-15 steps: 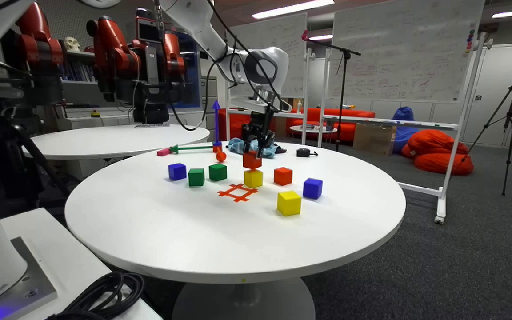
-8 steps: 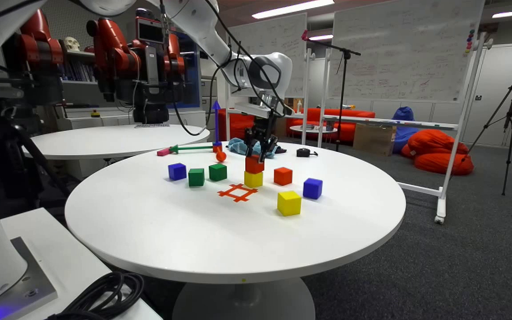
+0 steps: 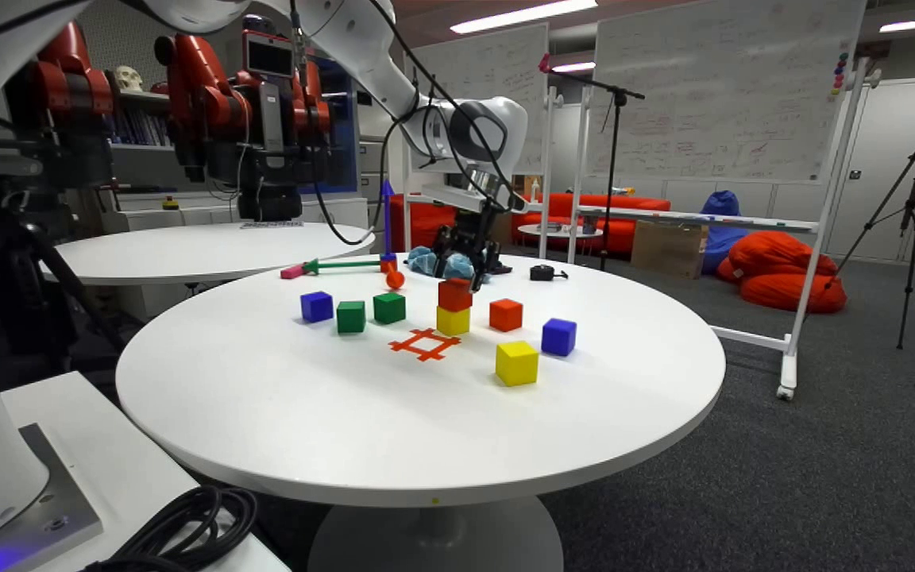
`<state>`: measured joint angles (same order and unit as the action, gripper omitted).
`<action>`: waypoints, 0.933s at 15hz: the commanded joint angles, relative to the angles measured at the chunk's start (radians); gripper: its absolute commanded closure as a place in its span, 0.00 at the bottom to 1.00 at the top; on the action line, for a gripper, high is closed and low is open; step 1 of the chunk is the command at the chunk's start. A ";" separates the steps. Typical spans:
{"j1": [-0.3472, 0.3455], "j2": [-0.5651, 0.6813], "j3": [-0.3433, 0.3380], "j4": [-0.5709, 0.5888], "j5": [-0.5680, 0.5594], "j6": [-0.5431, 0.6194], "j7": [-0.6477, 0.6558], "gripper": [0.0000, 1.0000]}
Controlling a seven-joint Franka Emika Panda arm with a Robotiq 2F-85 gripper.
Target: Pick up the orange cube and put it on top of the yellow cube on the left
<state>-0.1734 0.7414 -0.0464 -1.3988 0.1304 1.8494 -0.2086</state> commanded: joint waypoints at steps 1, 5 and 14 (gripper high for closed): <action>-0.010 0.023 0.004 0.050 -0.005 -0.055 0.030 0.00; -0.025 -0.060 0.003 -0.043 0.014 0.002 0.026 0.00; -0.049 -0.411 -0.012 -0.412 0.025 0.179 -0.019 0.00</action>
<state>-0.2259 0.4943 -0.0526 -1.6160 0.1477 1.9536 -0.2035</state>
